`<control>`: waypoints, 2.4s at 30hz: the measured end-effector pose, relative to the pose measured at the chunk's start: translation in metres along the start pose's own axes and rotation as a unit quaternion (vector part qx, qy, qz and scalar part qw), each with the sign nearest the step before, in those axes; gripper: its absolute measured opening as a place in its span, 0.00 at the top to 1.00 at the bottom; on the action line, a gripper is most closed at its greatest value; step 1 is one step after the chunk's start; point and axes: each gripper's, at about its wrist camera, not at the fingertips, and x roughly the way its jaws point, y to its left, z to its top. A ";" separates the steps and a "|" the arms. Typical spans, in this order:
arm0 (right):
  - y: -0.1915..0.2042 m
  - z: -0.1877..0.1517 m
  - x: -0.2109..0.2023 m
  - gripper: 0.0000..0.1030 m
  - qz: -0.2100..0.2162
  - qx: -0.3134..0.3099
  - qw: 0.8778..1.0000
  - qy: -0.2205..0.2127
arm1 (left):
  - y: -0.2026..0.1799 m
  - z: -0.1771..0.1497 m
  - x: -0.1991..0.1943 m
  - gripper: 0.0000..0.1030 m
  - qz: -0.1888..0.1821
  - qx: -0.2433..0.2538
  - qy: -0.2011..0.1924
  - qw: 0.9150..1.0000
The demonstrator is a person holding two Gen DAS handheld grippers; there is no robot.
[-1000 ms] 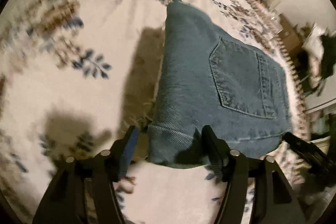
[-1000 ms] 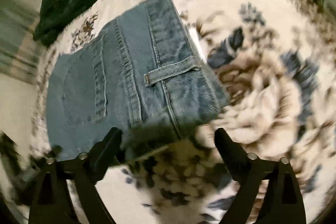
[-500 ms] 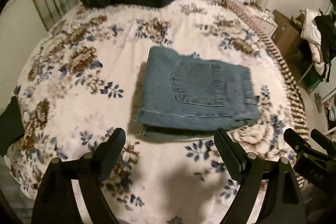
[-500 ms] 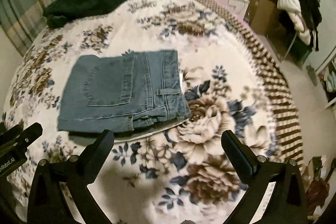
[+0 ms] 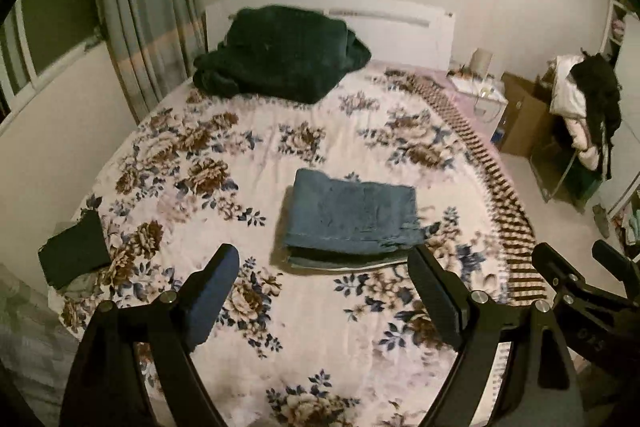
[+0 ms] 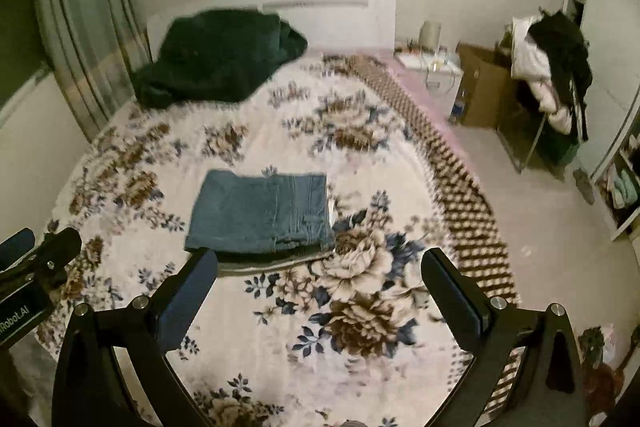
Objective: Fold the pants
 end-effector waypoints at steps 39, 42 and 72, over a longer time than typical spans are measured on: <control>-0.021 -0.007 -0.230 0.00 0.025 -0.022 0.999 -0.043 | 0.002 -0.031 -0.162 0.02 0.028 -0.010 -0.040 0.999; -0.020 -0.007 -0.230 0.00 0.023 -0.023 0.999 -0.044 | 0.004 -0.030 -0.161 0.02 0.027 -0.009 -0.040 0.999; -0.009 -0.011 -0.239 0.00 0.040 -0.033 0.998 -0.037 | 0.012 -0.046 -0.174 0.02 0.040 -0.022 -0.042 0.998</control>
